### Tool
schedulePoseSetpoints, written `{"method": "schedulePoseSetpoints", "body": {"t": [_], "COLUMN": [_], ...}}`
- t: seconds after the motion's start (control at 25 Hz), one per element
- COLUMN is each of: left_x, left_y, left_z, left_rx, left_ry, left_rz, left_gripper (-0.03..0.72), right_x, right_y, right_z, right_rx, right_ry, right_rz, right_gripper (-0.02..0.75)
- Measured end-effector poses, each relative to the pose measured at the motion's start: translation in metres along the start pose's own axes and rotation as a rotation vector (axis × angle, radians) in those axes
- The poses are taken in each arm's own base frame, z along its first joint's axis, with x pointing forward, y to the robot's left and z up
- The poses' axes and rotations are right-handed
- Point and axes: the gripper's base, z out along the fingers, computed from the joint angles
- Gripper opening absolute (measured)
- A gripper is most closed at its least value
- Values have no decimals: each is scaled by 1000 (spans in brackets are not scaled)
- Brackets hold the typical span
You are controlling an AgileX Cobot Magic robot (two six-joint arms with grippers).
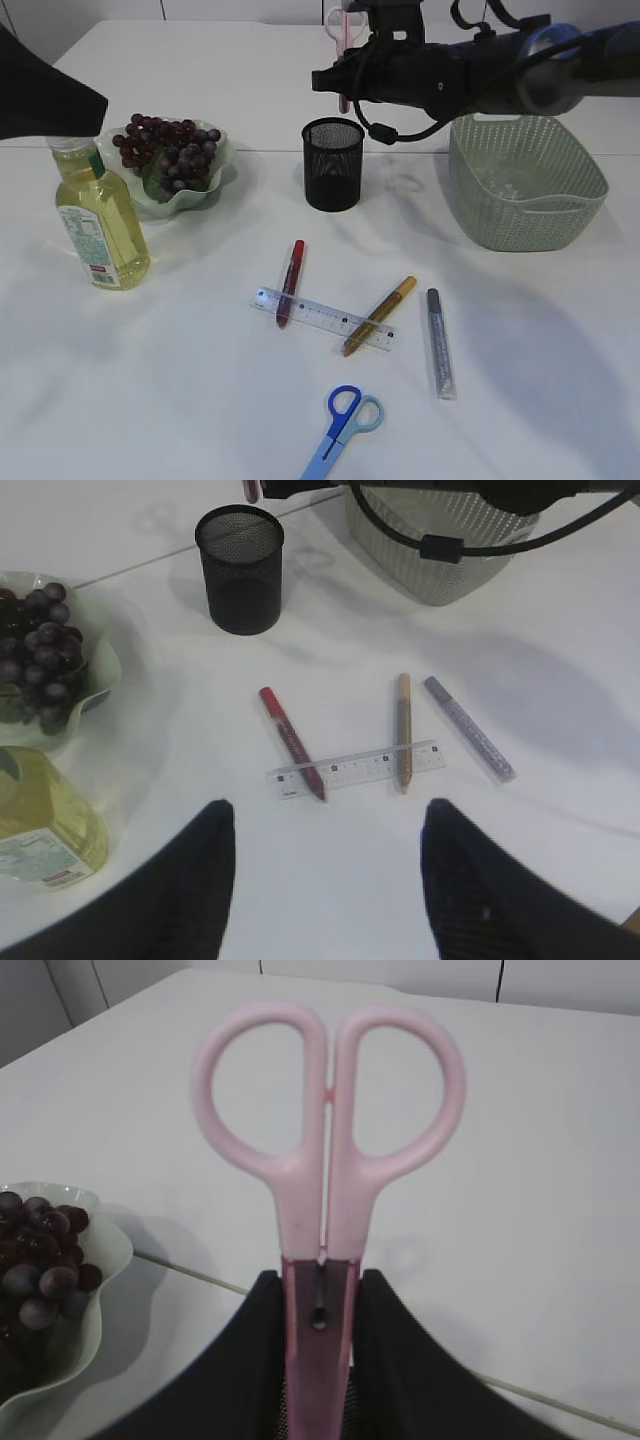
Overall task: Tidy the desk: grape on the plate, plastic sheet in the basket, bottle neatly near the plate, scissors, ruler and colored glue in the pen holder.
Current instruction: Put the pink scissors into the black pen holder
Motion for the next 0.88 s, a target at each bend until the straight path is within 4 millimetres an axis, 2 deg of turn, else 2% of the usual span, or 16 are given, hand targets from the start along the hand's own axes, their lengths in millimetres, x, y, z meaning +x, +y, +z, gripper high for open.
{"method": "schedulePoseSetpoints", "body": {"t": [0.32,0.52,0.88], "left_x": [0,0,1], "left_y": [1,2,2], "left_z": [0,3,6], "left_rx": [-10,-13,-13], "left_ry": [1,12,19], "left_rz": [12,14,13], "left_gripper": [435,435,435], "right_x": [14,29,33], "right_y": [0,-1,-1], "right_z": [12,20,21], "right_rx": [0,1,1], "right_ry": [-15,5,19], "right_rz": [0,0,0], "right_gripper": [174,174,174]}}
